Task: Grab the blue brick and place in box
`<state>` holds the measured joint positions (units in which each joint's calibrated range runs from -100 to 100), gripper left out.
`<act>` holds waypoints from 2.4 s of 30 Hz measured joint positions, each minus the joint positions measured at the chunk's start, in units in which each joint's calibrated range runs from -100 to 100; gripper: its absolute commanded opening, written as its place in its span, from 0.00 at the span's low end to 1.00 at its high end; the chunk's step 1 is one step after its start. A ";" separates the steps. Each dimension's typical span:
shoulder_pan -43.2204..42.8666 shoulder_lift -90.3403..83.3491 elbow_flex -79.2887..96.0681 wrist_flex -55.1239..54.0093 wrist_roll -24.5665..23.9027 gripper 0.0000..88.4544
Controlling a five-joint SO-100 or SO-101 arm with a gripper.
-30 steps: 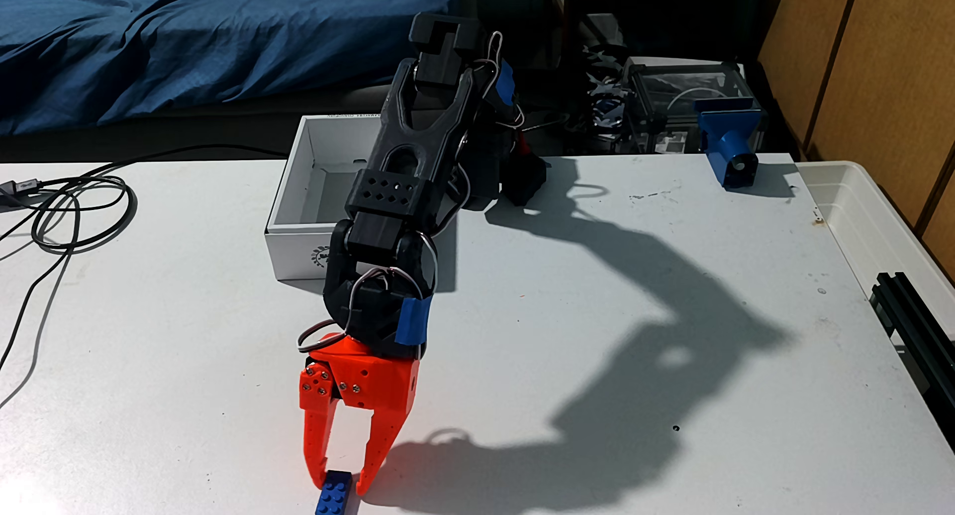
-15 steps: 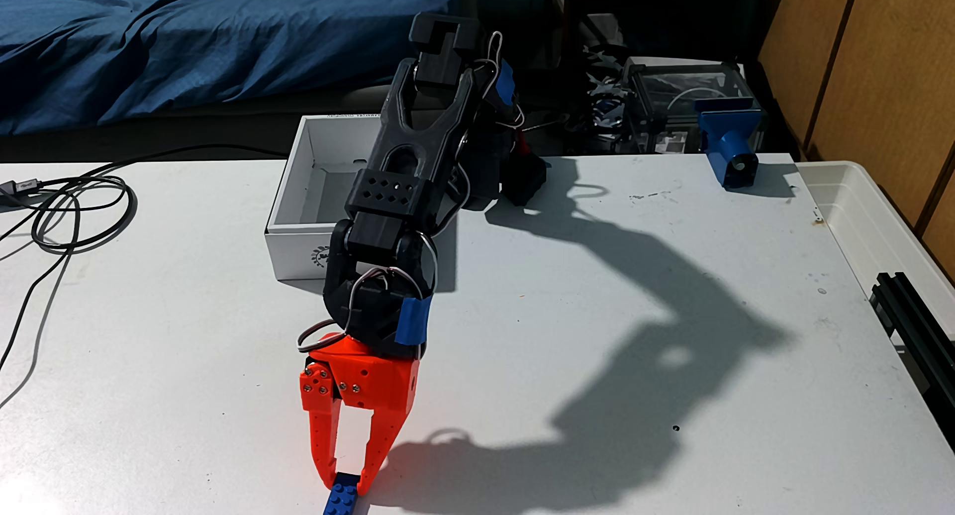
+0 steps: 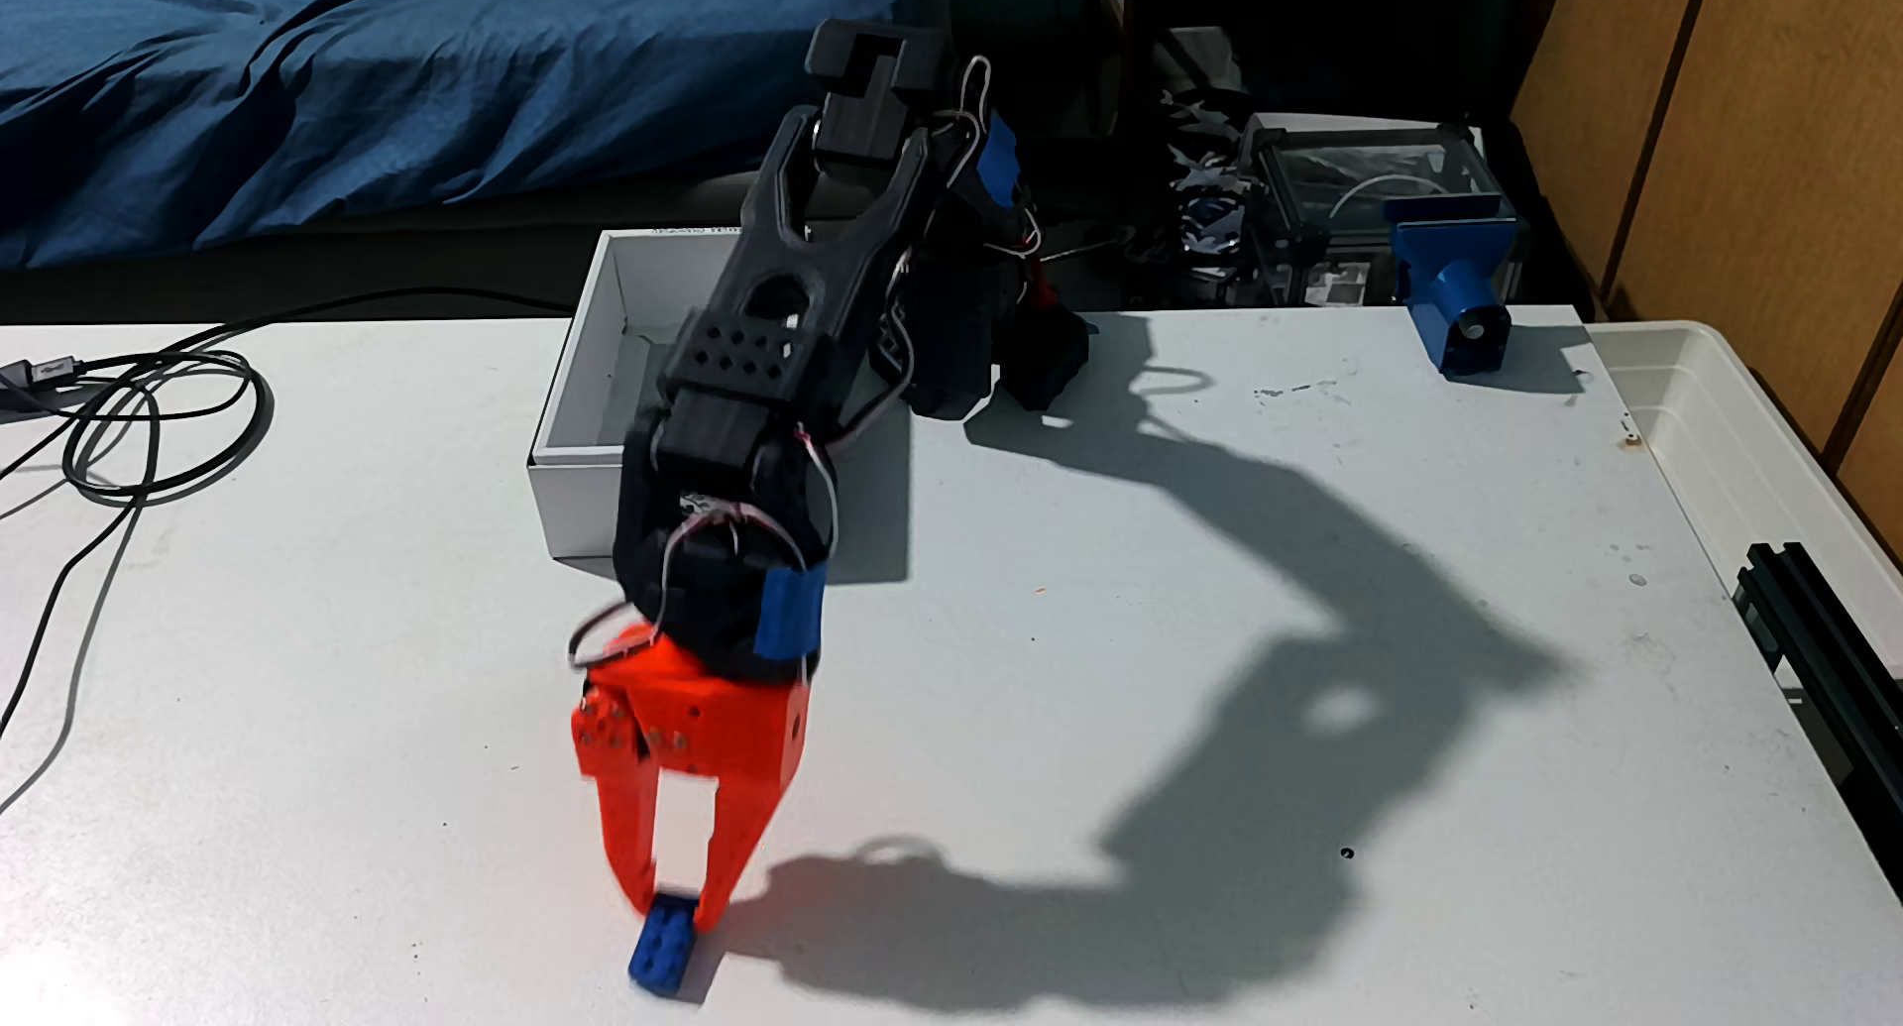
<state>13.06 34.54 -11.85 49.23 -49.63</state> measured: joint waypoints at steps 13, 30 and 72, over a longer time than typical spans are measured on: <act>6.35 -19.68 0.00 29.34 4.63 0.01; 25.54 -35.22 8.58 46.73 24.32 0.01; 44.06 -74.83 60.26 28.37 37.89 0.30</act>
<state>57.12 -40.29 48.41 77.60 -11.74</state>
